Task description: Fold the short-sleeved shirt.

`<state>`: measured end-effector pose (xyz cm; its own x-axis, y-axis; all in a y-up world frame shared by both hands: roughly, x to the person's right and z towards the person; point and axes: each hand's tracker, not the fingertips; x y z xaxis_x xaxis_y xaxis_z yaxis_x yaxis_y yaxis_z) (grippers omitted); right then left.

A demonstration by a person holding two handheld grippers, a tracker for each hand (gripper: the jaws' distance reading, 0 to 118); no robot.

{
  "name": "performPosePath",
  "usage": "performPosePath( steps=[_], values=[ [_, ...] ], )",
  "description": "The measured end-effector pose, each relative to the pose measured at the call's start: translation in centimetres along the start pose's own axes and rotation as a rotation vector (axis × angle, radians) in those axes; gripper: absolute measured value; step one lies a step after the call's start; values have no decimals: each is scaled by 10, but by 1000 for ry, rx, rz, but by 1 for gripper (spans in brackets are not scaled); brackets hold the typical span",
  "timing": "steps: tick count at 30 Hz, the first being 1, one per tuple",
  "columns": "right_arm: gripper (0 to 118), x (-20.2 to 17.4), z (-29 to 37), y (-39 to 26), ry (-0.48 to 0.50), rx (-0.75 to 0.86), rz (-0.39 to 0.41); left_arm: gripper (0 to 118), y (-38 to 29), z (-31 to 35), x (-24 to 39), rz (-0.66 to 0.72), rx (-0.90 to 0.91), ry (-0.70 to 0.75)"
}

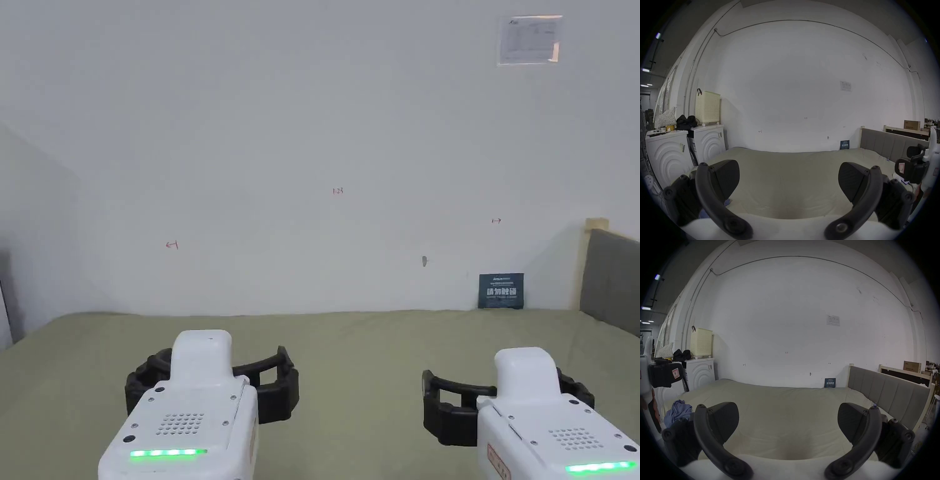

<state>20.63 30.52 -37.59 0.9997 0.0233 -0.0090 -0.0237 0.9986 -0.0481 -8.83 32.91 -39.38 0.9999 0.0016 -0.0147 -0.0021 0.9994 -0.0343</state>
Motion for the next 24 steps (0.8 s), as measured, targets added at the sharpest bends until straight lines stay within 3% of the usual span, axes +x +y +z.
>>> performPosePath(
  steps=[7,8,9,10,11,15,19,24],
  values=[
    [117,1,0,5,-4,-19,-38,114,1,0,-1,-14,-8,5],
    [105,1,1,6,-6,-25,-43,98,1,0,-1,-12,-7,8],
    [77,1,2,7,-7,-25,-48,74,1,1,-2,-12,-6,6],
    [34,1,2,7,-19,-14,-55,33,2,1,-4,-4,-13,-13],
    [2,1,2,6,-46,-19,-61,0,3,-1,-5,18,-36,-24],
    [1,7,2,4,-47,-22,-101,0,1,-6,-11,53,-60,4],
    [1,4,4,0,-69,-17,-22,0,0,-9,-14,48,-64,1],
    [1,1,1,2,-45,-33,-46,0,-1,-8,-19,48,-78,-18]
  ],
)
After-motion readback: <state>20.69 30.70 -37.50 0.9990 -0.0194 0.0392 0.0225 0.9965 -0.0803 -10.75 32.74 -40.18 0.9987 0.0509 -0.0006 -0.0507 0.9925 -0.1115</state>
